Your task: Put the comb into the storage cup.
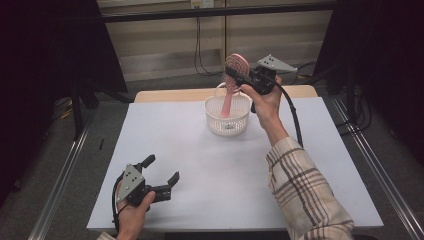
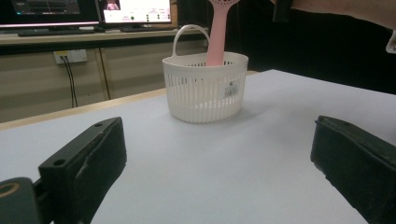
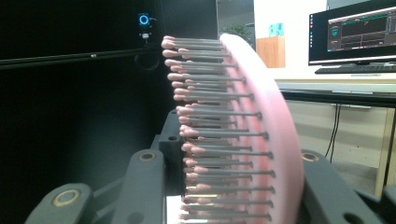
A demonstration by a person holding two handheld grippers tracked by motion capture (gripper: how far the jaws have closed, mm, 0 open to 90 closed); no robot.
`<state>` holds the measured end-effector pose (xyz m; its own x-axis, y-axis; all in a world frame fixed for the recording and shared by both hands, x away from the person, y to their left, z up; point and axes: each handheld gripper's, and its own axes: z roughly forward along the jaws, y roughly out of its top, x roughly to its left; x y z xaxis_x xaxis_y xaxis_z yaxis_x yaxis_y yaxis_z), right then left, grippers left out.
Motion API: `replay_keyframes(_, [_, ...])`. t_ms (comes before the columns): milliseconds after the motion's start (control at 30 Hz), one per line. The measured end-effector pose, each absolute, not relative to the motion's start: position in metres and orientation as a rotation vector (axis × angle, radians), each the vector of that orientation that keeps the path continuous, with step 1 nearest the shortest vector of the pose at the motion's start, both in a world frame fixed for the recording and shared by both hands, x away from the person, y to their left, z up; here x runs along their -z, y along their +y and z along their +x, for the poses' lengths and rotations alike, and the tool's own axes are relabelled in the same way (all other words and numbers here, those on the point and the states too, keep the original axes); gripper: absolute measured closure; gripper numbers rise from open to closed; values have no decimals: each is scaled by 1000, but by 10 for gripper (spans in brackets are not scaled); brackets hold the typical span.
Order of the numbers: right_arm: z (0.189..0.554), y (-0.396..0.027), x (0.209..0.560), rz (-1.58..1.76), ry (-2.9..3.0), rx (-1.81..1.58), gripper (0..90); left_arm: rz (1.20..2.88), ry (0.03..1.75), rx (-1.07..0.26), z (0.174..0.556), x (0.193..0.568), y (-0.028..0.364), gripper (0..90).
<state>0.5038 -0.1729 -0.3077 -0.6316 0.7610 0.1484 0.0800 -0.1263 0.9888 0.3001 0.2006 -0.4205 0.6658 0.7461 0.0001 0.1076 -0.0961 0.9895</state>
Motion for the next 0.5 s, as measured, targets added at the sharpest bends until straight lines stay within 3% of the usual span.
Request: replay_keyframes(500, [505,-170,329,967,1658,-1797,624,1608,715,-627,300,420,202,35])
